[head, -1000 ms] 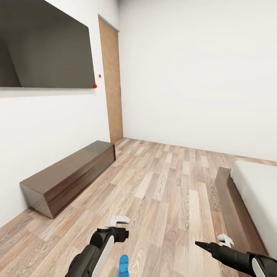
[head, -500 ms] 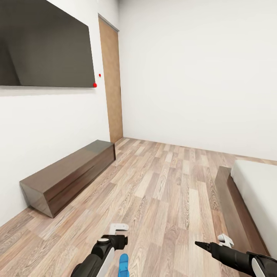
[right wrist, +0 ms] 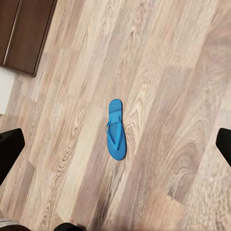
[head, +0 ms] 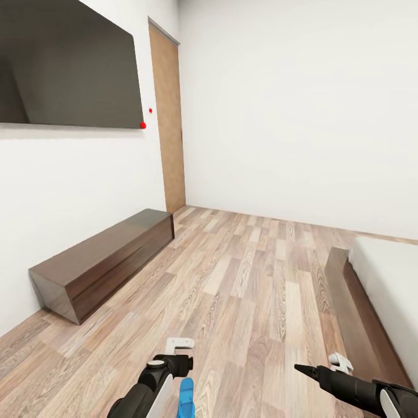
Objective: In the bedroom, move the book from the bed onto either nightstand, and place the two sandals side by side next to the bed.
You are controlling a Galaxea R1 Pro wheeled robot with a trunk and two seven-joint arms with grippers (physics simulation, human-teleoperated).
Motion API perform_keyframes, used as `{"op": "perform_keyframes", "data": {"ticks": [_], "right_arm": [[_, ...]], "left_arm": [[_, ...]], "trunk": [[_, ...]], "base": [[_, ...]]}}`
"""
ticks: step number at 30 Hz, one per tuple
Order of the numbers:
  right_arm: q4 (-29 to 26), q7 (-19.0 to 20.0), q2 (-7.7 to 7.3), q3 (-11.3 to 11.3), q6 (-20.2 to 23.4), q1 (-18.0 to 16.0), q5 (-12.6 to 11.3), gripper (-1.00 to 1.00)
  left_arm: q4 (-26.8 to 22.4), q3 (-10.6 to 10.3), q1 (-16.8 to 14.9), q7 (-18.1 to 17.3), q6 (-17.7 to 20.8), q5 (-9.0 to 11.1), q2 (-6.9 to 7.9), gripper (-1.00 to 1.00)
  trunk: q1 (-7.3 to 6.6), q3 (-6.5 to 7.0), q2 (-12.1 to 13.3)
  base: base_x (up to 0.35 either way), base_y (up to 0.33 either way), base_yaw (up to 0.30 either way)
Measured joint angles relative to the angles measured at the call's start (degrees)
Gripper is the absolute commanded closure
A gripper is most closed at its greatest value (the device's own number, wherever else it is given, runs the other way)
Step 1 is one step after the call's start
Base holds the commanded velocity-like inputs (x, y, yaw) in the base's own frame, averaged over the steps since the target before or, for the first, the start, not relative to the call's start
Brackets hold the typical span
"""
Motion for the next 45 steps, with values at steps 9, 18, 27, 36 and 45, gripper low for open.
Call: {"op": "perform_keyframes", "data": {"ticks": [9, 18, 27, 36, 45], "right_arm": [[0.0, 0.0, 0.00, 0.0, 0.0, 0.0, 0.0, -1.00], [0.0, 0.0, 0.00, 0.0, 0.0, 0.0, 0.0, -1.00], [0.0, 0.0, 0.06, 0.0, 0.0, 0.0, 0.0, -1.00], [0.0, 0.0, 0.08, 0.0, 0.0, 0.0, 0.0, -1.00], [0.0, 0.0, 0.08, 0.0, 0.0, 0.0, 0.0, -1.00]], "left_arm": [[-0.1, 0.0, 0.0, 0.0, 0.1, 0.0, -0.01, -1.00], [-0.1, 0.0, 0.0, -0.1, 0.2, 0.0, -0.01, -1.00], [-0.2, -0.1, 0.0, -0.1, 0.3, 0.0, -0.07, -1.00], [-0.4, -0.1, 0.0, -0.2, 0.3, 0.0, -0.03, -1.00], [-0.5, -0.1, 0.0, -0.2, 0.3, 0.0, 0.01, -1.00]], "trunk": [[1.98, -1.62, -3.6], [3.95, -3.23, -7.2], [5.93, -4.85, -10.8], [7.72, -6.50, -14.1], [7.96, -8.50, -14.2]], "base": [[0.000, 0.000, 0.000], [0.000, 0.000, 0.000], [0.000, 0.000, 0.000], [0.000, 0.000, 0.000], [0.000, 0.000, 0.000]]}}
